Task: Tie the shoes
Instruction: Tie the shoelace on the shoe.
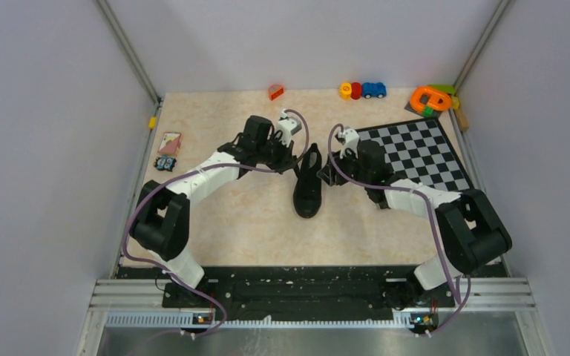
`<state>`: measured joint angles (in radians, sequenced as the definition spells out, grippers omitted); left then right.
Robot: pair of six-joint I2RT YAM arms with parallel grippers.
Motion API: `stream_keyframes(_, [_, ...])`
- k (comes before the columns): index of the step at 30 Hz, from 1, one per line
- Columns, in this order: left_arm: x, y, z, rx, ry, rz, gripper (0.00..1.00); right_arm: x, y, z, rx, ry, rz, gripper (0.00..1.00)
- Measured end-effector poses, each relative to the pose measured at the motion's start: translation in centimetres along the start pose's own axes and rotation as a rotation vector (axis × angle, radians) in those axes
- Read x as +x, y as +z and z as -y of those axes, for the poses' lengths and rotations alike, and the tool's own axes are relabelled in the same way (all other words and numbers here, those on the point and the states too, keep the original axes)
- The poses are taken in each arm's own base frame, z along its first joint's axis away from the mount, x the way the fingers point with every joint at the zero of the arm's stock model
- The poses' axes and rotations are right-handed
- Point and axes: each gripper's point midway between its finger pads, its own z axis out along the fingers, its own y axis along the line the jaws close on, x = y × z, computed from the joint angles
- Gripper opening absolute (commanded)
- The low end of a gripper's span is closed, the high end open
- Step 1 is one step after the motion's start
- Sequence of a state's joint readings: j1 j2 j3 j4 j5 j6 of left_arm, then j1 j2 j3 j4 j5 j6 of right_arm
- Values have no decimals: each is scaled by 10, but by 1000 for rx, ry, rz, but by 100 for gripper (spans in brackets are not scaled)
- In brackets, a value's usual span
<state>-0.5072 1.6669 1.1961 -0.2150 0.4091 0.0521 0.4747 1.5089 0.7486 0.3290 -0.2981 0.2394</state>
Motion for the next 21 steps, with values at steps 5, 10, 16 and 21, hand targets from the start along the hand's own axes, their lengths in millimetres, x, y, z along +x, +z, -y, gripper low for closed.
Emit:
stream_keyframes(5, [-7,-1,1,1,33,5,0,12,8,1,-44,-99,-67,46])
stream_keyframes(10, [-13,-3,4,6,65,6,0,17,18,4,-60,-150,-97,46])
stream_keyframes(16, [-17,-4,7,11,90,8,0,27,29,11,-55,-161,-137,42])
stream_keyframes(21, [-19,-5,8,13,101,6,0,32,32,11,-56,-156,-153,32])
